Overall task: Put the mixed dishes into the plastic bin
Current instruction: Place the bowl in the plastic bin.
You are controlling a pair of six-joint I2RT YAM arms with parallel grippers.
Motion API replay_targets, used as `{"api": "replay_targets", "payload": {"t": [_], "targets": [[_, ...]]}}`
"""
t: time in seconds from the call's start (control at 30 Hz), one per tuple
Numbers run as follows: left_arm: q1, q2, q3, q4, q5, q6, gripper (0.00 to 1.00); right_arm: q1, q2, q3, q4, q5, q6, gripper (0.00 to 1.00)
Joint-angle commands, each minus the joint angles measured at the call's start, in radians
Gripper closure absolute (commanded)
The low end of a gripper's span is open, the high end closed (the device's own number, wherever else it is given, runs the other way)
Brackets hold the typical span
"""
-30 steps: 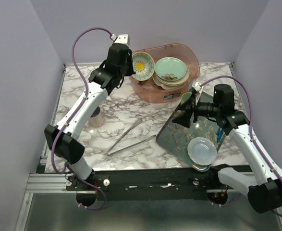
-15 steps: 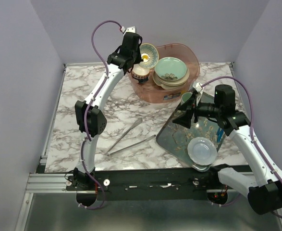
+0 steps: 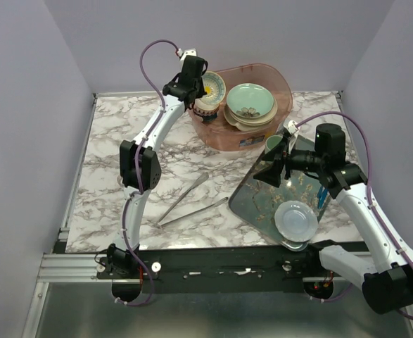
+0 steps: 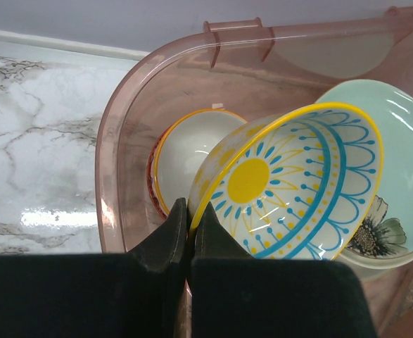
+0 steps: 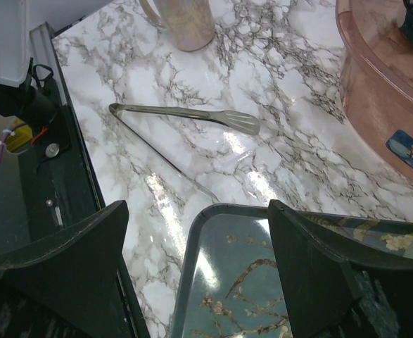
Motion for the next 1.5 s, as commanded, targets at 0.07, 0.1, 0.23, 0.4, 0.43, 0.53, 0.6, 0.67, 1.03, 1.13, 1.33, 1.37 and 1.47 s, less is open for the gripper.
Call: {"api": "replay_targets", "payload": {"t": [0.07,0.1,0.23,0.4,0.43,0.53,0.6,0.67,1.03,1.13,1.33,1.37,1.47], "targets": [[0.010,0.039,0.057,0.097,-0.041,-0.004,1.00,-0.008,0.002,-0.014,-0.003,-0.015,-0.015,0.12],[0.010,0.048,0.055,0.102,-0.043,-0.002,1.00,-0.008,0.005,-0.014,-0.003,-0.017,-0.015,0.12],[0.011,0.068,0.059,0.111,-0.046,0.005,1.00,-0.009,0.008,-0.014,-0.003,-0.018,-0.015,0.12],[0.014,0.094,0.059,0.113,-0.044,0.008,1.00,-0.009,0.011,-0.014,-0.003,-0.015,-0.015,0.12],[0.016,0.097,0.059,0.114,-0.044,0.008,1.00,-0.009,0.013,-0.014,-0.003,-0.015,-0.015,0.12],[0.019,0.108,0.060,0.117,-0.044,0.008,1.00,-0.009,0.014,-0.014,-0.003,-0.015,-0.015,0.12],[0.022,0.115,0.060,0.119,-0.041,0.007,1.00,-0.009,0.017,-0.014,-0.003,-0.015,-0.017,0.12],[0.023,0.118,0.060,0.119,-0.040,0.007,0.99,-0.011,0.019,-0.014,-0.003,-0.015,-0.015,0.12],[0.023,0.135,0.062,0.122,-0.038,0.008,0.89,-0.012,0.025,-0.012,-0.003,-0.011,-0.017,0.11],[0.023,0.134,0.060,0.122,-0.038,0.008,0.82,-0.014,0.025,-0.012,-0.001,-0.012,-0.017,0.11],[0.025,0.123,0.062,0.124,-0.036,0.010,0.73,-0.022,0.023,-0.012,-0.003,-0.015,-0.015,0.11],[0.026,0.120,0.062,0.124,-0.035,0.008,0.71,-0.020,0.022,-0.014,-0.003,-0.015,-0.015,0.11],[0.029,0.103,0.063,0.125,-0.033,0.008,0.64,-0.023,0.022,-0.014,-0.003,-0.020,-0.015,0.11]]}}
